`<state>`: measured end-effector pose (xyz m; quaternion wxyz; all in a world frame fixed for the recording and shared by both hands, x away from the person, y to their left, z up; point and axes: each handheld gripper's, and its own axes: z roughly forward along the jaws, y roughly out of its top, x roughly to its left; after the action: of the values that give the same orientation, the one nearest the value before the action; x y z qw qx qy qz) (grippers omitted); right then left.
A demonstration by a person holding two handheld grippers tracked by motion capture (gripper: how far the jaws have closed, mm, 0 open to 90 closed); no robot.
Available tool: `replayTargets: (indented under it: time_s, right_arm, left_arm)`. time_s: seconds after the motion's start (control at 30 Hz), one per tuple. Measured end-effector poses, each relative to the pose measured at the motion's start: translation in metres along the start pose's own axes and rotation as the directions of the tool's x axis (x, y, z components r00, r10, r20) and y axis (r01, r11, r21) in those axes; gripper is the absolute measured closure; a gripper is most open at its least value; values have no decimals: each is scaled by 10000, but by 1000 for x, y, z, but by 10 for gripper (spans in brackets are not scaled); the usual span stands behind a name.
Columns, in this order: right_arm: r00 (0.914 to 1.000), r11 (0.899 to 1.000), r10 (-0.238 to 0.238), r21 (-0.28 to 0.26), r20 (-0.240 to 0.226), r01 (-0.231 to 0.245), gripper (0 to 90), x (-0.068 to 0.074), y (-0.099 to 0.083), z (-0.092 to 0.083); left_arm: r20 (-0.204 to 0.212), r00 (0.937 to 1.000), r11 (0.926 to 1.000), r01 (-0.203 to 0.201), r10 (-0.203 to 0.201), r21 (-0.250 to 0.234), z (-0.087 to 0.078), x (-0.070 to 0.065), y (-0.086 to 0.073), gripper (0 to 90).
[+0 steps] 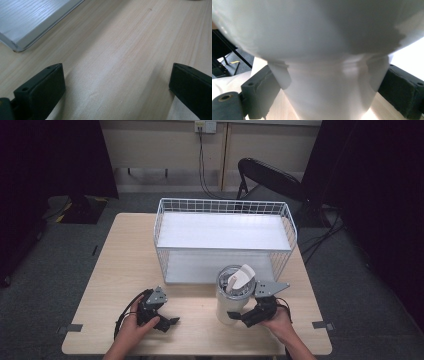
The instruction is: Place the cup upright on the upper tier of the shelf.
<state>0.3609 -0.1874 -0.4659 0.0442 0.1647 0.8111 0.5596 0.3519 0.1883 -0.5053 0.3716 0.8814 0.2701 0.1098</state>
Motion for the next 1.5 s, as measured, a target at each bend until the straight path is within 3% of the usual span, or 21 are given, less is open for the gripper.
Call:
replayTargets:
  time_s: [0.4, 0.73, 1.17, 1.3, 1.4, 1.5]
  right_arm:
    - [9997, 9991, 34, -434, -226, -44, 71, -3, -5, 3]
    - [9993, 9995, 77, -292, -376, -88, 62, -5, -4, 8]
    - [9989, 9987, -69, -515, -459, 46, 65, -7, -6, 12]
    - [9996, 9986, -22, -523, -299, 6, 76, -4, -5, 12]
    - [9993, 9971, -358, -665, 113, 365, 91, 0, -5, 11]
    - [9985, 9970, -329, -686, 441, 358, 99, 2, -3, 10]
  left_arm:
    - [8, 10000, 10000, 23, -23, -4, 0, 0, 0, 0]
    - [-26, 10000, 10000, 36, -36, -14, 0, 0, 0, 0]
    - [-55, 10000, 10000, 77, -77, -17, 0, -1, 0, 0]
    - [-55, 10000, 10000, 82, -82, -16, 0, -1, 0, 0]
    - [-59, 9999, 10000, 82, -82, 0, 0, -1, 0, 0]
    - [-60, 9999, 10000, 84, -84, 1, 0, -1, 0, 0]
